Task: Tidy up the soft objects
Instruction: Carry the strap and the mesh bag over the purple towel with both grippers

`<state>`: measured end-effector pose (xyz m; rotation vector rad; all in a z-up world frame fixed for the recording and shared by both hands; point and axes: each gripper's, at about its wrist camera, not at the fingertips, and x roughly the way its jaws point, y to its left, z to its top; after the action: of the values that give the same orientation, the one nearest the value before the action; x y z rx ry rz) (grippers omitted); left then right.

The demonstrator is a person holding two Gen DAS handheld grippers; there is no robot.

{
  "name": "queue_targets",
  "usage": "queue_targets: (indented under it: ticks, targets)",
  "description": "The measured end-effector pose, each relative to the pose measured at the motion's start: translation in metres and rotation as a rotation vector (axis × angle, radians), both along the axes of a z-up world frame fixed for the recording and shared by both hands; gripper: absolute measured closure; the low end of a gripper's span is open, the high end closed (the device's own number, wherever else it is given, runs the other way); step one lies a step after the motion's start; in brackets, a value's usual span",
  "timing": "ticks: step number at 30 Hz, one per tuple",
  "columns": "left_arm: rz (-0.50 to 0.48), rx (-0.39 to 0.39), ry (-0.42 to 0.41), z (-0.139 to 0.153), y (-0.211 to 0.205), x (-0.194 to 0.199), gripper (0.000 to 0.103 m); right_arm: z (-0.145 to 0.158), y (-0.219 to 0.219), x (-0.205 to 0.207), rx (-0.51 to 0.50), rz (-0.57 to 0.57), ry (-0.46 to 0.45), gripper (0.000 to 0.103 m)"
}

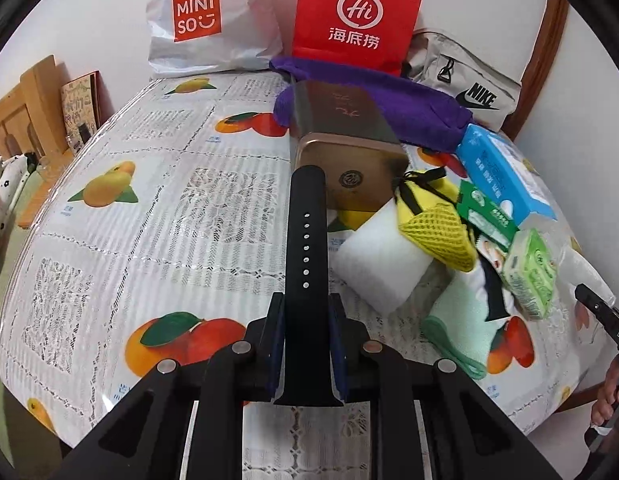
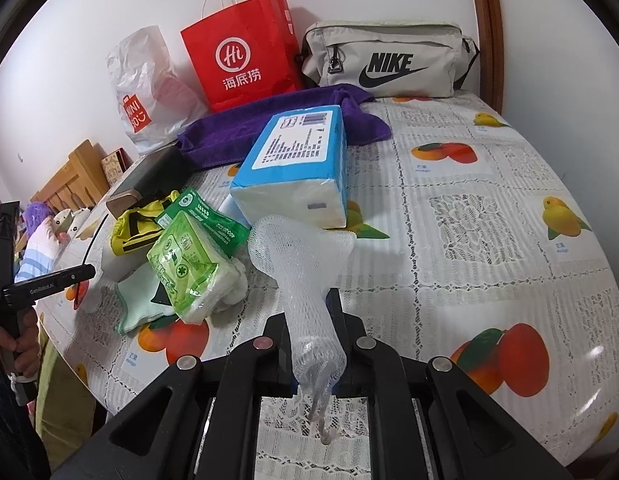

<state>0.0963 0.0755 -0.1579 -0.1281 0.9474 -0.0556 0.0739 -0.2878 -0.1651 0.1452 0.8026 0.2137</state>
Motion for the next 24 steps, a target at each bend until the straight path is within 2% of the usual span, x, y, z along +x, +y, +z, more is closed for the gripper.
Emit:
queue_targets:
  ticks: [10, 17, 24]
  targets:
    - [-0.007, 0.002, -0.056, 0.036, -0.004, -0.001, 0.084, 0.033, 0.002, 0.001, 0.018, 0.020, -0.057, 0.093]
    - [-0.002, 0.008, -0.071, 0.057, -0.008, 0.021, 0.084, 0.063, 0.013, 0.027, 0.010, 0.050, -0.099, 0.093]
    - [-0.012, 0.018, -0.091, 0.076, -0.014, 0.056, 0.084, 0.085, 0.026, 0.073, -0.008, 0.078, -0.113, 0.093]
